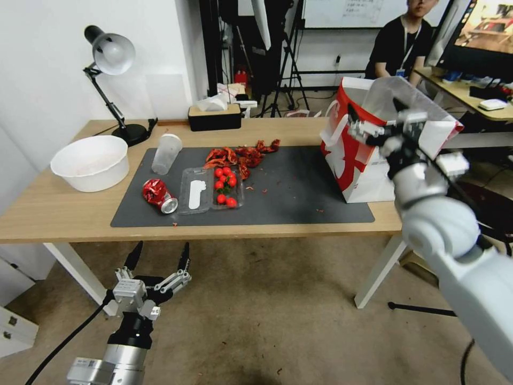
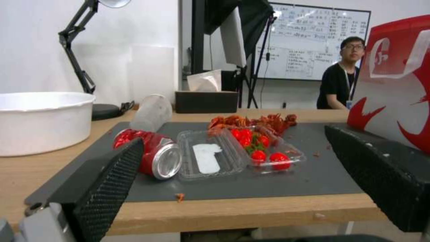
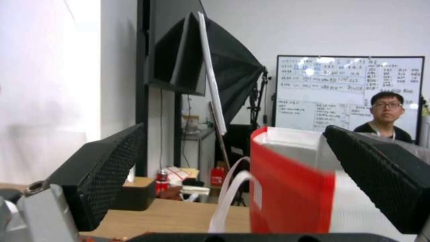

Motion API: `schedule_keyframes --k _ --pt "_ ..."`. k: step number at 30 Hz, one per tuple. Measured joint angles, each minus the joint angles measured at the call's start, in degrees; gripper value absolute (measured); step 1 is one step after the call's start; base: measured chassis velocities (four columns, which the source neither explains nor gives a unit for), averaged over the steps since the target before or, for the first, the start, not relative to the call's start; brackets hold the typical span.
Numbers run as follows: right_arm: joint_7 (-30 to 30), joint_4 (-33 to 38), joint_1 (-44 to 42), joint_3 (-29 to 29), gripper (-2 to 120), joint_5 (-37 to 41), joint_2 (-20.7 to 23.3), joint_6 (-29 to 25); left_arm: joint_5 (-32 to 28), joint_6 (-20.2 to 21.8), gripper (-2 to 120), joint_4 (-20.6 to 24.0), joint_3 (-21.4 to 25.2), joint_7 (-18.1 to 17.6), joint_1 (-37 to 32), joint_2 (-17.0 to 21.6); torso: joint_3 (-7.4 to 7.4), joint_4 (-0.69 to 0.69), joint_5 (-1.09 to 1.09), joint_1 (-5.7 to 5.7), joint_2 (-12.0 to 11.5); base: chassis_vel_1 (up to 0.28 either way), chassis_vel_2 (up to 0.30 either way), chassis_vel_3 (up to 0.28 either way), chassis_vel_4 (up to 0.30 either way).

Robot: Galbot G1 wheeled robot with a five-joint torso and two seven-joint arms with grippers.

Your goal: Pick up the trash from the table and place it into the takeout bag.

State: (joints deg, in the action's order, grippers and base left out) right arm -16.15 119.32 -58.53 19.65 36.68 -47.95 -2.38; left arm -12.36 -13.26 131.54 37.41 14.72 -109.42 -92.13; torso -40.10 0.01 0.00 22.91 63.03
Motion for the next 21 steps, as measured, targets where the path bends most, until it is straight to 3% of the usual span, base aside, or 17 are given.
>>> schedule_keyframes --k 10,21 --pt "6.3 -1.8 -15.1 5.4 100 -3.0 -4.5 -9.4 0.0 -0.6 100 -0.5 -0.2 0.3 -0.4 0.0 0.00 -0.01 -0.01 0.00 0.0 0.000 0.000 0.000 0.000" --pt "7.4 -5.5 -27.0 3.3 100 -7.4 -10.5 -17.3 -0.1 -0.5 100 -1.4 -0.1 0.2 0.2 0.0 0.00 0.00 -0.01 0.00 0.0 0.000 0.000 0.000 0.000"
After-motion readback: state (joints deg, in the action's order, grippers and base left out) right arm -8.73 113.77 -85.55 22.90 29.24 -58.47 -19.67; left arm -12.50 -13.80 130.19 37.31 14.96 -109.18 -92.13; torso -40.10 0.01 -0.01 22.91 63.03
